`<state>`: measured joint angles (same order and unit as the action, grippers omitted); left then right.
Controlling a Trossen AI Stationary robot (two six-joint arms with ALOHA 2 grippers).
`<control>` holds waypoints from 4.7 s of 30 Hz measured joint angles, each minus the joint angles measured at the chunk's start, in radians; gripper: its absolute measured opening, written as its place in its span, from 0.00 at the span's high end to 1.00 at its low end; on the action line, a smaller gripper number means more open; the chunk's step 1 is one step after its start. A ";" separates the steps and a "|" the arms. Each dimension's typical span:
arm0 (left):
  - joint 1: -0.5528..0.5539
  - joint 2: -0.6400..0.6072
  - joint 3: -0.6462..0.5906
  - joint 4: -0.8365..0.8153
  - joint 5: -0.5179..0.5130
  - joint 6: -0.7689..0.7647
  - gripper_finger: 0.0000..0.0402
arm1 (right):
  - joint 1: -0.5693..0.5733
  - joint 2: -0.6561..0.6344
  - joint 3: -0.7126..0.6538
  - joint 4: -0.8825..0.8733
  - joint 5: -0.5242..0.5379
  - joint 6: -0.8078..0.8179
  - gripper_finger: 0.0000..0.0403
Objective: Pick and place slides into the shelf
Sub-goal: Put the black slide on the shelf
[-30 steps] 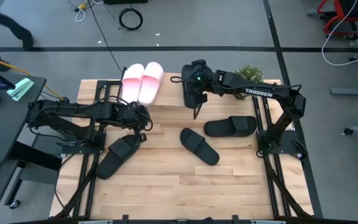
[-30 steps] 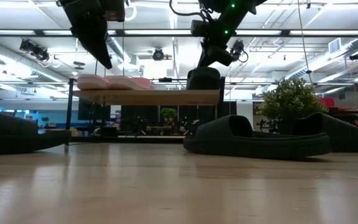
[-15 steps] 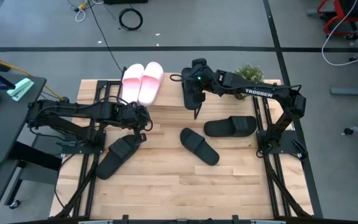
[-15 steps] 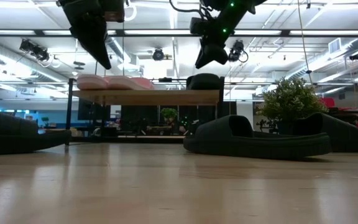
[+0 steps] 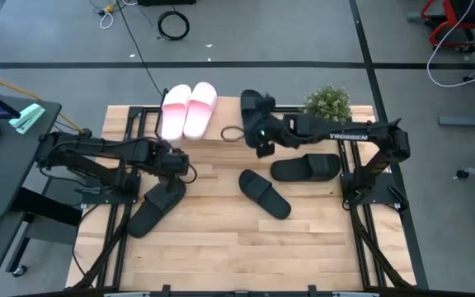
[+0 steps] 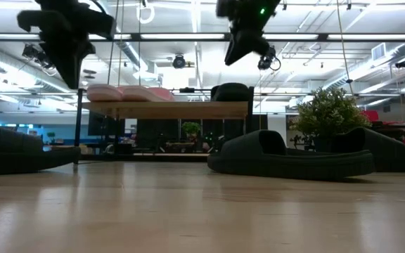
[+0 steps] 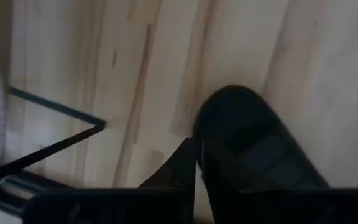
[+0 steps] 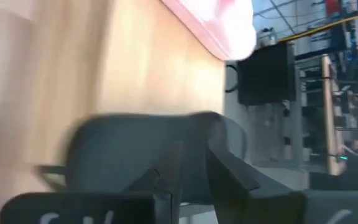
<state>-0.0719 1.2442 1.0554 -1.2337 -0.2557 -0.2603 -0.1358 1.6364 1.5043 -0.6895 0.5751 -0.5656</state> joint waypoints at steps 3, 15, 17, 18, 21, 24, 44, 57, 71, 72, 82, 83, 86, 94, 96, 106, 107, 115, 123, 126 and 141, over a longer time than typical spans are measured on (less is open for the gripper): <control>-0.062 0.000 0.000 0.014 0.003 -0.018 0.88 | 0.067 -0.033 0.000 -0.033 -0.001 0.104 0.81; -0.334 0.000 0.000 0.027 0.083 -0.154 0.75 | 0.268 -0.107 0.000 -0.052 -0.115 0.352 0.82; -0.374 0.000 0.000 0.026 0.082 -0.190 0.73 | 0.287 -0.106 0.000 -0.053 -0.133 0.371 0.82; -0.393 0.000 0.000 0.026 0.082 -0.209 0.72 | 0.294 -0.105 0.000 -0.052 -0.143 0.384 0.82; -0.452 0.000 0.000 0.025 0.082 -0.254 0.69 | 0.315 -0.103 0.000 -0.056 -0.165 0.410 0.82; -0.500 0.000 0.000 0.025 0.078 -0.271 0.67 | 0.334 -0.103 0.000 -0.070 -0.166 0.438 0.82; -0.617 0.001 -0.248 0.140 0.034 -0.355 0.68 | 0.402 -0.102 0.000 -0.085 -0.166 0.487 0.82; -0.629 0.001 -0.322 0.187 -0.013 -0.468 0.71 | 0.401 -0.102 0.000 -0.243 -0.193 0.662 0.82; -0.627 0.001 -0.322 0.255 -0.111 -0.465 0.72 | 0.502 -0.100 -0.448 -0.077 -0.095 0.593 0.82; -0.627 0.001 -0.322 0.260 -0.111 -0.464 0.72 | 0.508 -0.100 -0.487 -0.008 -0.072 0.559 0.82; -0.627 0.001 -0.322 0.290 -0.110 -0.540 0.73 | 0.497 -0.102 -0.672 0.295 0.072 0.212 0.82; -0.627 0.001 -0.322 0.292 -0.110 -0.541 0.73 | 0.490 -0.102 -0.676 0.299 0.063 0.209 0.82; -0.627 0.001 -0.322 0.293 -0.109 -0.541 0.72 | 0.470 -0.102 -0.677 0.333 -0.025 0.207 0.82; -0.627 0.000 -0.322 0.296 -0.107 -0.541 0.72 | 0.428 -0.085 -0.676 0.432 -0.076 0.166 0.82; -0.627 0.000 -0.322 0.296 -0.107 -0.541 0.72 | 0.413 -0.060 -0.676 0.456 -0.086 0.164 0.81; -0.627 0.000 -0.322 0.300 -0.107 -0.541 0.73 | 0.406 -0.032 -0.660 0.468 -0.076 0.169 0.70; -0.627 0.000 -0.322 0.300 -0.107 -0.541 0.72 | 0.407 -0.033 -0.660 0.468 -0.076 0.171 0.69; -0.626 0.000 -0.322 0.307 -0.106 -0.581 0.73 | 0.385 -0.028 -0.660 0.471 -0.083 0.171 0.66; -0.620 0.000 -0.322 0.364 -0.106 -0.670 0.73 | 0.306 -0.015 -0.660 0.563 -0.120 0.205 0.67; -0.614 0.000 -0.300 0.400 -0.106 -0.702 0.73 | 0.289 -0.015 -0.660 0.587 -0.155 0.198 0.72; -0.613 -0.002 -0.010 0.407 -0.233 -0.454 0.79 | 0.284 -0.015 -0.660 0.620 -0.317 0.195 0.96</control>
<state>-0.6853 1.2427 1.0449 -0.8269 -0.4883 -0.7148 0.1480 1.6215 0.8444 -0.0697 0.2584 -0.3703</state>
